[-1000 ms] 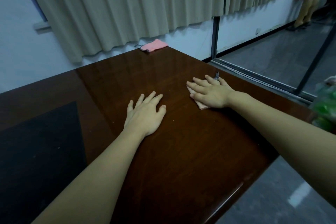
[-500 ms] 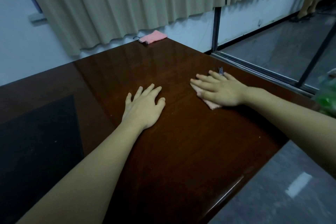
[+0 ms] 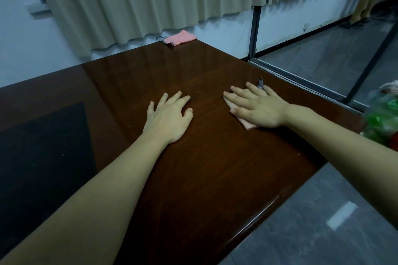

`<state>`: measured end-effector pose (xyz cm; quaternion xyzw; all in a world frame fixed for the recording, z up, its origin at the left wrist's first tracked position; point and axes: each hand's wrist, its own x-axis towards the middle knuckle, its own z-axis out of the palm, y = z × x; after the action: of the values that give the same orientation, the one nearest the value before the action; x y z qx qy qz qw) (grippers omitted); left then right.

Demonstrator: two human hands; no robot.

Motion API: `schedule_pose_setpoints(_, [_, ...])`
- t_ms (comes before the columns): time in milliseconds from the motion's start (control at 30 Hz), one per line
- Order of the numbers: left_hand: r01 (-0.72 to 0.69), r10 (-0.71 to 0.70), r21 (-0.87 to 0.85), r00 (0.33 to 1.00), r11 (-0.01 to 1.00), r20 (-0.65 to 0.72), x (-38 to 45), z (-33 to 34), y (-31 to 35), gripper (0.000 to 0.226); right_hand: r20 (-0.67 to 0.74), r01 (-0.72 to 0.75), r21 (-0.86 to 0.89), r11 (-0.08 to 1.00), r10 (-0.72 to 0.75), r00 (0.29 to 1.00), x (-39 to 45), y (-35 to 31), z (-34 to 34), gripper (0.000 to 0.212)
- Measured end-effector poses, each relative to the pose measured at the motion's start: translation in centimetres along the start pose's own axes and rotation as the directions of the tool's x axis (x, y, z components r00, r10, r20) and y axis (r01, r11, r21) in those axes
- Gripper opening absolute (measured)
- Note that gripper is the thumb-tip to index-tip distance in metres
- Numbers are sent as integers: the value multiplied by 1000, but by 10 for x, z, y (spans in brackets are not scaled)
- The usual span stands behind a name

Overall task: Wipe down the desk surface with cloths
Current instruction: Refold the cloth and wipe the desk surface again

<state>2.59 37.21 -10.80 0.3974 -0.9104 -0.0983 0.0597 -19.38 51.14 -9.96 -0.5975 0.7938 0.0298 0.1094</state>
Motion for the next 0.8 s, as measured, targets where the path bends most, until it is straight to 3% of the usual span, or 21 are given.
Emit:
schedule_pose_setpoints(200, [-33, 33, 28, 999, 999, -10, 0, -2, 2, 51, 10, 74, -9, 997, -74, 997, -27, -1, 5, 60])
schedule_pose_setpoints(433, [-6, 6, -20, 999, 1000, 33, -5, -10, 9, 53, -32, -145, 32, 989, 146, 989, 38, 36, -10, 60])
schedule_pose_setpoints(567, [-44, 47, -57, 998, 997, 48, -12, -10, 20, 54, -35, -181, 60, 982, 183, 982, 53, 38, -15, 60])
schedule_pose_setpoints(700, [-43, 47, -43, 995, 998, 85, -16, -2, 23, 54, -31, -155, 47, 987, 157, 987, 33, 23, -11, 60])
schedule_pose_setpoints(800, [-41, 42, -18, 997, 999, 62, -16, 4, 22, 54, -21, -49, 30, 998, 50, 999, 0, 4, -1, 59])
